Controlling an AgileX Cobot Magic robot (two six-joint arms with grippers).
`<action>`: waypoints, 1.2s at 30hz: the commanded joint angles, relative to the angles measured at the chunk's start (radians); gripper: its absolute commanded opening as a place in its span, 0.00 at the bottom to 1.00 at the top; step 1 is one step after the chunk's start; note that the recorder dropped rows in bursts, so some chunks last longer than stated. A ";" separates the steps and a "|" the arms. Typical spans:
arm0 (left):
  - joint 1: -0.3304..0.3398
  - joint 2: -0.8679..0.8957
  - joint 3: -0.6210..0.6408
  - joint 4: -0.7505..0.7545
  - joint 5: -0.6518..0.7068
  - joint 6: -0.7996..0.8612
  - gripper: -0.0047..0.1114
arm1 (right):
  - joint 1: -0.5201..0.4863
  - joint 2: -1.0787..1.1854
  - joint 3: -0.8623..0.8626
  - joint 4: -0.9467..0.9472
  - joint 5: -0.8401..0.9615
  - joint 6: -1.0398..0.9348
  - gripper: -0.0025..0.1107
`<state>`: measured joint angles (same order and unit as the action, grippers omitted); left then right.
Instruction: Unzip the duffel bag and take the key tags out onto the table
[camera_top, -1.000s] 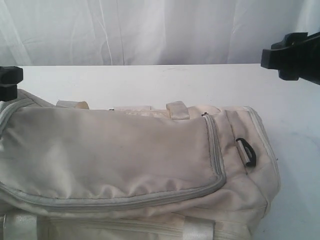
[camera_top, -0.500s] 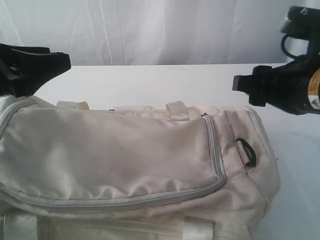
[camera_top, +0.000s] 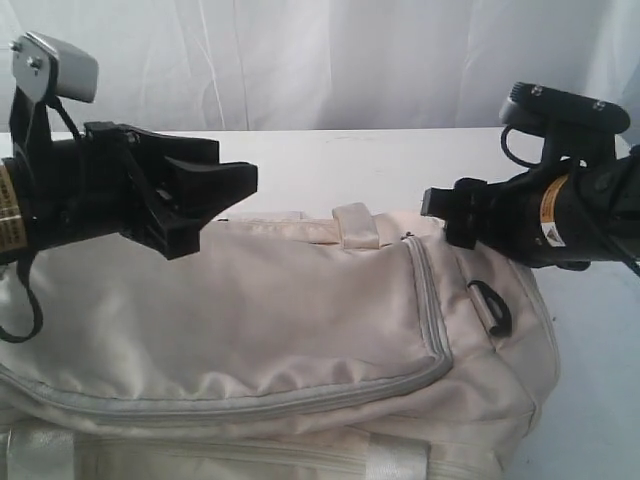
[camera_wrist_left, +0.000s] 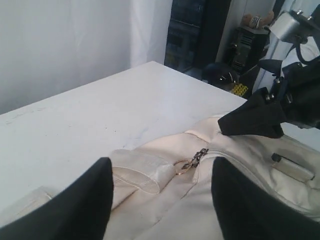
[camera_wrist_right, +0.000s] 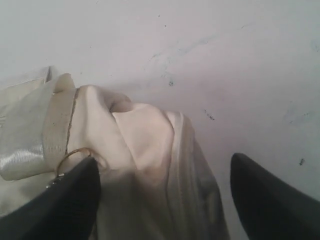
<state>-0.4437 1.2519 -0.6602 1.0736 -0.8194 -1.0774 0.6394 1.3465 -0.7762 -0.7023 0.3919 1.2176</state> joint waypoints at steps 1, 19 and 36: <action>-0.047 0.058 -0.011 -0.044 0.001 0.052 0.57 | -0.002 0.028 -0.004 0.023 -0.003 -0.004 0.62; -0.189 0.367 -0.264 -0.065 -0.001 0.041 0.57 | 0.000 0.043 -0.001 0.329 0.292 -0.815 0.21; -0.208 0.466 -0.282 0.139 0.018 -0.046 0.57 | 0.000 0.006 -0.001 0.500 0.291 -1.218 0.06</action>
<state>-0.6457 1.7198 -0.9395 1.1217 -0.8119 -1.0844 0.6394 1.3735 -0.7803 -0.2196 0.6728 0.0141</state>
